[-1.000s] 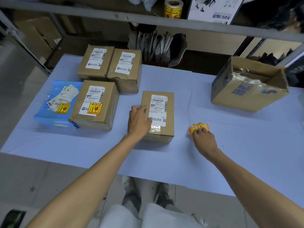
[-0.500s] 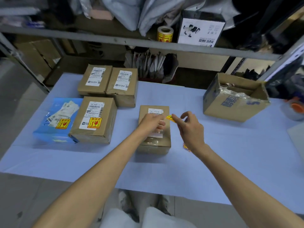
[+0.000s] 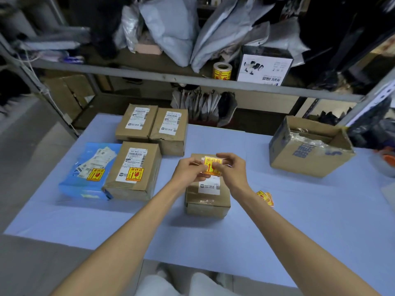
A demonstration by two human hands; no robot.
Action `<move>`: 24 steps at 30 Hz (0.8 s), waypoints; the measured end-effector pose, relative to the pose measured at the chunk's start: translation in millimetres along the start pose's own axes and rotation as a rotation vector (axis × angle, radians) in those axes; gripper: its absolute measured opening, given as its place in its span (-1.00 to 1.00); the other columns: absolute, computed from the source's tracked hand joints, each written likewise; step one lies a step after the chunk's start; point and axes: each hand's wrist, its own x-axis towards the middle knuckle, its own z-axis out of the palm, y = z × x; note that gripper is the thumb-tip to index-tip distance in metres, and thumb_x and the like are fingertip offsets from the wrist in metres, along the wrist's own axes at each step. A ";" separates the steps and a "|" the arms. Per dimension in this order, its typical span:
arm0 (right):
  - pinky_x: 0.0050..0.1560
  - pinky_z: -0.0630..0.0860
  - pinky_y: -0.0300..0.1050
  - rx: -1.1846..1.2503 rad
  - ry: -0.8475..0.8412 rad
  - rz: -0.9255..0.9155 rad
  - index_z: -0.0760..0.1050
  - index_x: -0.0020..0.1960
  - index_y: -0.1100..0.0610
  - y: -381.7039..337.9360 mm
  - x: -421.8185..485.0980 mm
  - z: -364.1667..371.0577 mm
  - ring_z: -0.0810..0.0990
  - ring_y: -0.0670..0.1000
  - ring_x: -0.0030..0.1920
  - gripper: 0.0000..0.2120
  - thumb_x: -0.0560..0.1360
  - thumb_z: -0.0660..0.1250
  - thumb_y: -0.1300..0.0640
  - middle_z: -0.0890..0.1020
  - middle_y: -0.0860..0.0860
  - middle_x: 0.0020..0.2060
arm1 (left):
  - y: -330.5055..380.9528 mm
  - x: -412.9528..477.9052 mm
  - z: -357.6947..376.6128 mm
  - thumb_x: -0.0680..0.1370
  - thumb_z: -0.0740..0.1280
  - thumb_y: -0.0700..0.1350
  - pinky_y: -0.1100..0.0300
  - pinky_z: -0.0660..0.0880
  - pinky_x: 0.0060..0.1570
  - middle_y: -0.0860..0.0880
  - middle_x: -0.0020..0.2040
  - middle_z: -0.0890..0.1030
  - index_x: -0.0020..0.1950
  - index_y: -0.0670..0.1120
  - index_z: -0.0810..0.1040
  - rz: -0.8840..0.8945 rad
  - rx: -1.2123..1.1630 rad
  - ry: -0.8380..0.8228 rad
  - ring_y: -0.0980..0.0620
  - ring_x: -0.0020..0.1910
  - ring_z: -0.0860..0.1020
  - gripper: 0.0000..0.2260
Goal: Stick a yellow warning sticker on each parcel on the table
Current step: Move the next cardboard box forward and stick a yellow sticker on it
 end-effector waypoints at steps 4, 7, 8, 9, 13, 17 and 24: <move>-0.10 0.66 -0.07 -0.044 -0.029 -0.032 0.58 -0.02 0.15 0.4 -2.1 3.7 0.67 0.08 -0.08 -0.80 0.42 0.45 0.36 0.64 0.12 -0.12 | -2.0 1.0 -5.5 0.57 0.31 -0.18 0.33 0.54 -0.30 -0.07 -0.17 0.61 -0.02 -0.13 0.56 0.079 0.031 0.079 0.07 -0.28 0.60 -0.94; -0.14 0.66 -0.10 -0.070 -0.038 -0.055 0.58 -0.03 0.14 2.0 -1.6 2.8 0.67 0.04 -0.09 -0.82 0.43 0.44 0.35 0.63 0.07 -0.12 | -2.5 3.4 -12.0 0.58 0.28 -0.17 0.37 0.52 -0.32 -0.07 -0.21 0.61 -0.01 -0.17 0.59 0.094 0.017 0.097 0.10 -0.30 0.57 -0.89; -0.16 0.66 -0.13 -0.080 -0.038 -0.063 0.58 -0.02 0.14 1.6 -2.2 2.4 0.66 0.02 -0.11 -0.83 0.44 0.44 0.34 0.62 0.04 -0.13 | -2.9 3.9 -14.2 0.58 0.28 -0.17 0.36 0.53 -0.31 -0.07 -0.21 0.62 -0.01 -0.17 0.60 0.092 0.034 0.078 0.09 -0.28 0.57 -0.87; -0.19 0.65 -0.16 -0.088 -0.038 -0.066 0.58 -0.01 0.14 1.2 -2.4 2.1 0.66 0.00 -0.12 -0.83 0.45 0.43 0.33 0.61 0.01 -0.14 | -3.2 4.2 -15.9 0.58 0.28 -0.16 0.34 0.53 -0.28 -0.06 -0.21 0.62 0.00 -0.18 0.60 0.089 0.054 0.054 0.09 -0.26 0.58 -0.87; -0.23 0.64 -0.22 -0.107 -0.054 -0.065 0.58 0.00 0.13 0.9 -2.4 1.0 0.66 -0.02 -0.14 -0.84 0.47 0.42 0.32 0.61 -0.02 -0.14 | -3.6 4.8 -19.1 0.58 0.29 -0.16 0.36 0.52 -0.30 -0.07 -0.20 0.63 0.00 -0.18 0.60 0.093 0.080 0.018 0.10 -0.27 0.59 -0.87; -0.28 0.61 -0.29 -0.132 -0.068 -0.069 0.58 0.00 0.12 1.9 -1.5 0.8 0.66 -0.05 -0.15 -0.83 0.46 0.42 0.32 0.61 -0.03 -0.12 | -4.6 4.9 -19.4 0.59 0.27 -0.15 0.38 0.50 -0.31 -0.06 -0.20 0.62 0.00 -0.18 0.59 0.087 0.099 0.005 0.10 -0.27 0.58 -0.87; -0.19 0.66 -0.19 -0.117 -0.126 -0.035 0.57 0.04 0.14 4.1 3.1 -3.5 0.68 0.04 -0.09 -0.78 0.44 0.44 0.35 0.63 0.09 -0.12 | -3.7 6.6 -23.3 0.58 0.28 -0.18 0.37 0.52 -0.28 -0.05 -0.21 0.62 -0.04 -0.16 0.57 0.111 0.096 -0.054 0.11 -0.28 0.59 -0.91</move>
